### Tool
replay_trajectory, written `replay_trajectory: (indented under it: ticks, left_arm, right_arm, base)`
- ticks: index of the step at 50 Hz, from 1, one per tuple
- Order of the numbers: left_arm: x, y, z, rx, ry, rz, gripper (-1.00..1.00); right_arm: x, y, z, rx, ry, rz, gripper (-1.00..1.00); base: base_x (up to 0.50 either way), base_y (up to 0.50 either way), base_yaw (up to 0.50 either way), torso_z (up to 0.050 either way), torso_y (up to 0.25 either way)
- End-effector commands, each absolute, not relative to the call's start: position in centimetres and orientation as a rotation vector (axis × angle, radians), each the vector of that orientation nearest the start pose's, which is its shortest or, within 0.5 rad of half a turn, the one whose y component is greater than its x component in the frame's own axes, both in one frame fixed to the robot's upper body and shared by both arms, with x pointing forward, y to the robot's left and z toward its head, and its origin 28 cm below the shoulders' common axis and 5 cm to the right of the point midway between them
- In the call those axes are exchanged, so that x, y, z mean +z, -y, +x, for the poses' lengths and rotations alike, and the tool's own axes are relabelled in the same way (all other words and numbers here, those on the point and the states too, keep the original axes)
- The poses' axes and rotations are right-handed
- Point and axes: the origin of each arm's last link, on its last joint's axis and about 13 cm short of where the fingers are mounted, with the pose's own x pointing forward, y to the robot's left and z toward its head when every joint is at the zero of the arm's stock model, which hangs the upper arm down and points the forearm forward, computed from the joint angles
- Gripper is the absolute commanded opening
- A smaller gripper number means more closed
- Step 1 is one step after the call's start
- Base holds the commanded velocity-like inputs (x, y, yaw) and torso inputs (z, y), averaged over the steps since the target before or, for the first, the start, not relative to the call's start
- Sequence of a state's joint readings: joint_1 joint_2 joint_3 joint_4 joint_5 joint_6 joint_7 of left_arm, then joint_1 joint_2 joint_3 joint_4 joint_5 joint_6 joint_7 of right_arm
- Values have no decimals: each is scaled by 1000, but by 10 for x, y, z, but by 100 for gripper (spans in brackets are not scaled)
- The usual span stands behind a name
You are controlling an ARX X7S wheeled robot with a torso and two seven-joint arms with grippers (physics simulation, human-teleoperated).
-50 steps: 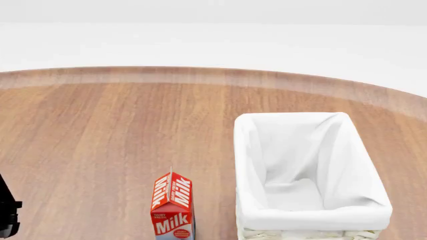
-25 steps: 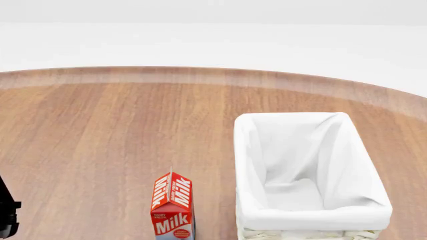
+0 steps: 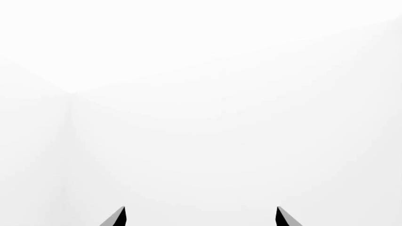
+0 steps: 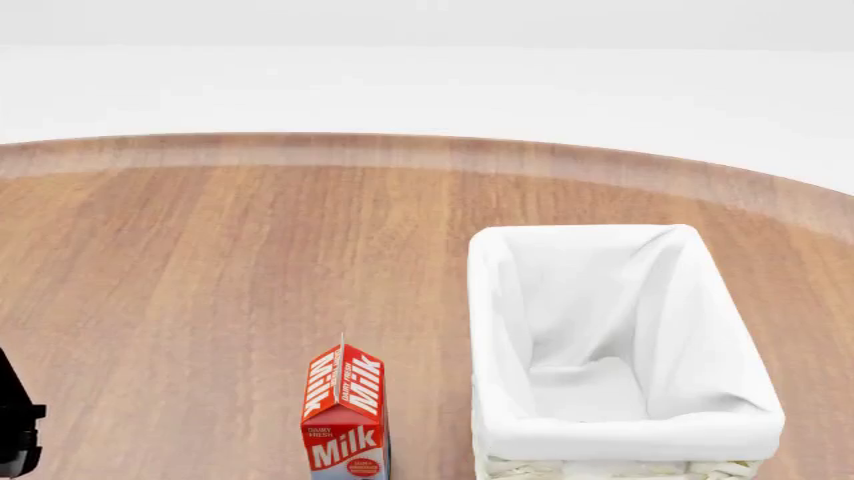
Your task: Pick up the alphabet soup and the tomato sauce, and put them in the basket.
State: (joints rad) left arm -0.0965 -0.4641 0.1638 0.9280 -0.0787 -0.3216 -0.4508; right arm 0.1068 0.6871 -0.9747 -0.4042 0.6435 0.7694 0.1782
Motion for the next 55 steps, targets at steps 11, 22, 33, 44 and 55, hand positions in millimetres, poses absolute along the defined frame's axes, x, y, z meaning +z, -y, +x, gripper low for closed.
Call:
replay_trajectory:
  ticks: [11,22,33,44,55]
  left_arm:
    - [191,-224,171,104,693,202,100]
    - [192,-224,171,106,695,202,100]
    - [191,-224,172,104,695,201,100]
    - [190,-224,172,103,693,200,100]
    - [191,-223,172,102,693,201,100]
  right_arm:
    - [6,100,105,818,-859,-354,-100]
    - [47,102,104,817,-731,-368,-100]
    - [90,109,108,785,-582,-387,-100]
    - [126,120,120,715,-445,-373,-100]
    - [171,133,135,630,-335,-357,-100]
  base:
    - [0,0,0,0,0]
    - [0,0,0,0,0]
    - [0,0,0,0,0]
    - [0,0,0,0,0]
    - [0,0,0,0,0]
